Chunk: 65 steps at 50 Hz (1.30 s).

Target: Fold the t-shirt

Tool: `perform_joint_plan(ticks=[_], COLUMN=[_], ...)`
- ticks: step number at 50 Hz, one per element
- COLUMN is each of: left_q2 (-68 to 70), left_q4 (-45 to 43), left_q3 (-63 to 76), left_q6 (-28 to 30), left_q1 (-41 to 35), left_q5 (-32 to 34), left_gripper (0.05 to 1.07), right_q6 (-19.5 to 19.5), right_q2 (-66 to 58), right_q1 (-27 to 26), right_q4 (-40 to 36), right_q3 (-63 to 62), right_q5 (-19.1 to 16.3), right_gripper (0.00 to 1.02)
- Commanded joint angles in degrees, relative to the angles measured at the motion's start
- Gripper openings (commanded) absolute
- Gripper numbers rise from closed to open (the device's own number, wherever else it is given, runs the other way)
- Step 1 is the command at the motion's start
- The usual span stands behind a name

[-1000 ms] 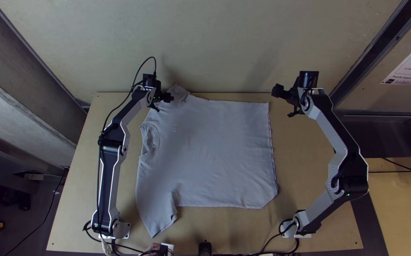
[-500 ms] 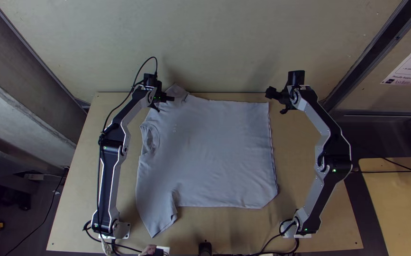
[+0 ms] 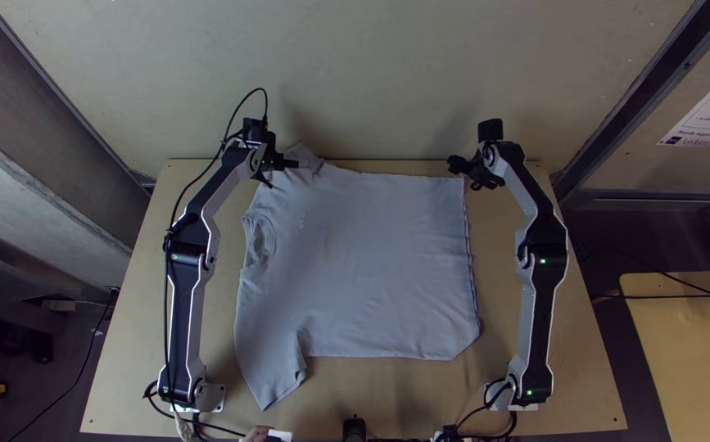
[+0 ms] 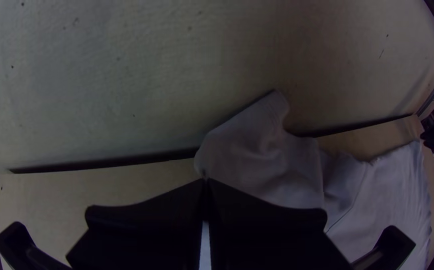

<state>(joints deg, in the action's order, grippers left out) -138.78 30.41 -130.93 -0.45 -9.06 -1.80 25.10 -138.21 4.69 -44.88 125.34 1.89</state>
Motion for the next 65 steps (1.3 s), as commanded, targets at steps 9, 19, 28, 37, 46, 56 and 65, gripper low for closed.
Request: perform_joint_plan(ticks=[9,19,28,37,46,56,65], left_q2=[2.73,2.73,2.81,3.6,4.92,6.15,7.12], left_q4=[1.14,2.02,3.51,3.42,1.31,-1.23,-1.67], left_q3=[-0.2,-0.02,0.5,0.42,0.33,0.15,0.15], left_q6=[-0.96,-0.96,-2.1,-3.86,-4.47,-4.03,-3.33], left_q1=[0.09,0.18,0.45,1.59,3.61,5.98,6.34], left_q5=[-1.19,-2.06,-2.06,-2.06,-1.8,-1.8,-1.45], left_gripper=[0.08,0.08,0.08,0.08,0.08,0.08,0.08], right_q6=[1.26,-0.49,-1.9,-1.99,-3.57,-5.59,-5.85], right_q2=[-4.96,-6.9,-6.28,-4.79,-2.32,-0.65,0.49], right_q1=[1.11,1.38,1.38,1.02,1.82,3.13,3.31], right_q4=[-3.19,-3.46,-3.81,-2.58,3.14,7.0,8.5], right_q3=[5.18,5.79,6.06,8.26,8.34,8.87,9.13], right_q5=[-0.31,-0.4,0.04,0.75,0.83,1.01,1.1], right_gripper=[0.57,0.21,0.03,0.03,0.03,0.03,0.03])
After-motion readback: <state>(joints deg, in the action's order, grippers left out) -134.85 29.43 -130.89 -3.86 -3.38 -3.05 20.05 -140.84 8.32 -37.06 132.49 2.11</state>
